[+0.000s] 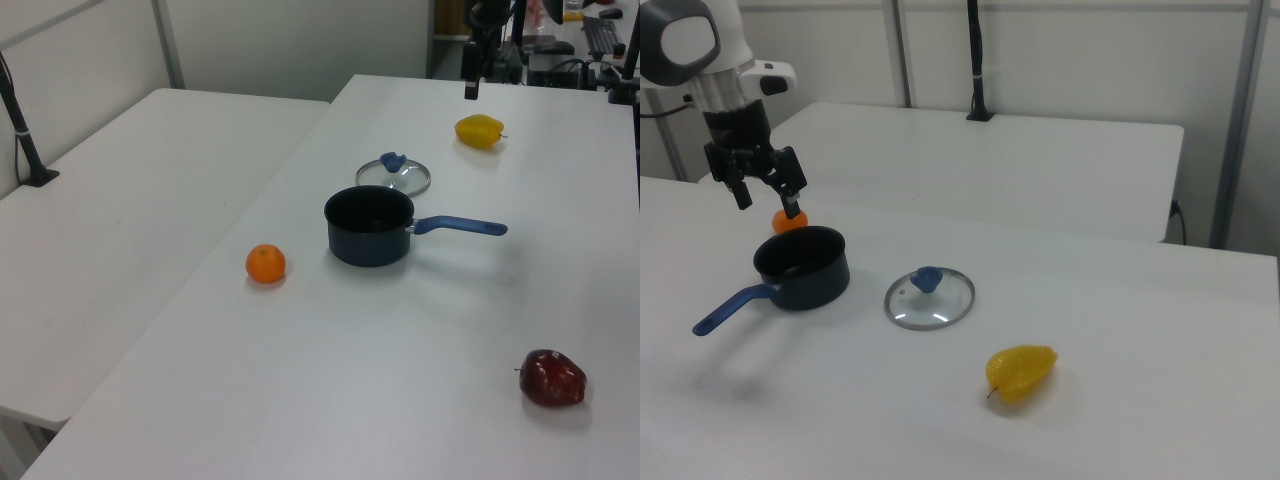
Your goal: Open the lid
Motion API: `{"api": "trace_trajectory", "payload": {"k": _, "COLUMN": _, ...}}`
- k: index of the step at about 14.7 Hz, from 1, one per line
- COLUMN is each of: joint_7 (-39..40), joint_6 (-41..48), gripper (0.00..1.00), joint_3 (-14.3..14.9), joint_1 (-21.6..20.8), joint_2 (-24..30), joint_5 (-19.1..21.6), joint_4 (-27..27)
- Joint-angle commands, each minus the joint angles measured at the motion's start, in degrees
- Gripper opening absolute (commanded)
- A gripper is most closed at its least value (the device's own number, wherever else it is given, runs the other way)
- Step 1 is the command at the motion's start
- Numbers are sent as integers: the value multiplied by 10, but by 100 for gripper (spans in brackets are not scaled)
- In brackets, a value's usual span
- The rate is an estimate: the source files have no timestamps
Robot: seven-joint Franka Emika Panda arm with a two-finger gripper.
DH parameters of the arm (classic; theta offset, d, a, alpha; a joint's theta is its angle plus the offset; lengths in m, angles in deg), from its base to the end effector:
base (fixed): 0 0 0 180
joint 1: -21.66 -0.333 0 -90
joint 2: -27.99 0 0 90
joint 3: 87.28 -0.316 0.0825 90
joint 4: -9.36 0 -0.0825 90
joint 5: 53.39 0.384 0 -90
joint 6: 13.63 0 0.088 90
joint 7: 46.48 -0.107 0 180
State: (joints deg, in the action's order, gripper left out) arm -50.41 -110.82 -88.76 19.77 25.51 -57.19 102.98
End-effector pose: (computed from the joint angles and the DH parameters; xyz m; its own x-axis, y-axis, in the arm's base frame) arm 0.5761 0.0273 0.5813 0.9997 -0.0014 0.0232 -0.0029 -0.9980 0.0633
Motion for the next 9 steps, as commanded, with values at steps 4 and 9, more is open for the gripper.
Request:
{"api": "trace_trajectory", "payload": {"k": 4, "joint_7": -15, "joint_6": 3, "gripper": 100, "joint_3": 4, "joint_1": -6, "joint_2": 7, "joint_5": 1, "joint_4": 9}}
{"api": "trace_trajectory", "payload": {"k": 9, "joint_7": -13, "joint_6": 2, "gripper": 100, "joint_3": 4, "joint_1": -6, "joint_2": 7, "joint_5": 1, "joint_4": 9}}
